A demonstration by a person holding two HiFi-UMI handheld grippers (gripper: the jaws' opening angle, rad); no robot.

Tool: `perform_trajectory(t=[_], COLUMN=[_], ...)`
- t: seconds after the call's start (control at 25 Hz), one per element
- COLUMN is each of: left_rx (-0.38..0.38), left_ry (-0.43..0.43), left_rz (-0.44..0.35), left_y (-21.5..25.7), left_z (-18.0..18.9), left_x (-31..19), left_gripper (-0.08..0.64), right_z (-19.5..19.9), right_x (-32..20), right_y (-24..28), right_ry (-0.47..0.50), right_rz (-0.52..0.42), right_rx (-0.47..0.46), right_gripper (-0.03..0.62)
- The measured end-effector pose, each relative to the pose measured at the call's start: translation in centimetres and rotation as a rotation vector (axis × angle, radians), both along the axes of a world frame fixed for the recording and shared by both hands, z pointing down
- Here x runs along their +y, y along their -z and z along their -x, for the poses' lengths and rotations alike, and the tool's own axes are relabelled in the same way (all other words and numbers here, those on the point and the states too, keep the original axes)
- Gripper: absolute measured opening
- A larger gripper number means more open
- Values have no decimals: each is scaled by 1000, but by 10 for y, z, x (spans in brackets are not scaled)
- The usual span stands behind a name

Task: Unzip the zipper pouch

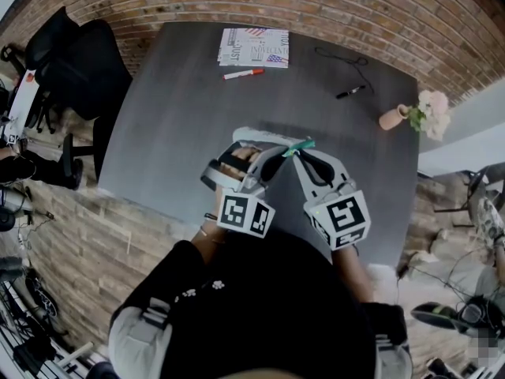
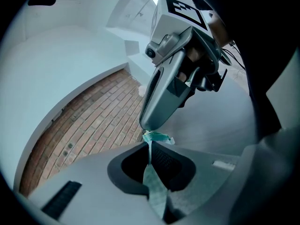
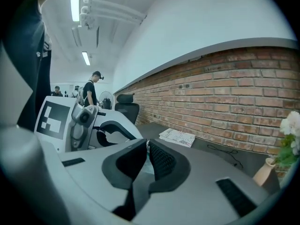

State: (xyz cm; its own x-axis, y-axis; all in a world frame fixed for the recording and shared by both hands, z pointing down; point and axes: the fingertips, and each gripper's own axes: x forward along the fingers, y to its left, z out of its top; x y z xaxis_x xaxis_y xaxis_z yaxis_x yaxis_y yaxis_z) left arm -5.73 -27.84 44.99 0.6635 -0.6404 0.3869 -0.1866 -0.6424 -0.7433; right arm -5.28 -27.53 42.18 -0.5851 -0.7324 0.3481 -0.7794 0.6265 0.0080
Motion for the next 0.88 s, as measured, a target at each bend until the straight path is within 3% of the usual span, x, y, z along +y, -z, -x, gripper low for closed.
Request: perform_trajectory(t=[0.88], left_rx=[93], left_ry=[10], left_rz=[61], left_y=[9], left_z=[1], left_x=[6], left_gripper=[10], right_z=[-12], right_x=[-2], right_y=[5], right_ry=[-40], right_rz=[-38], right_rx=[52], right_gripper=[2])
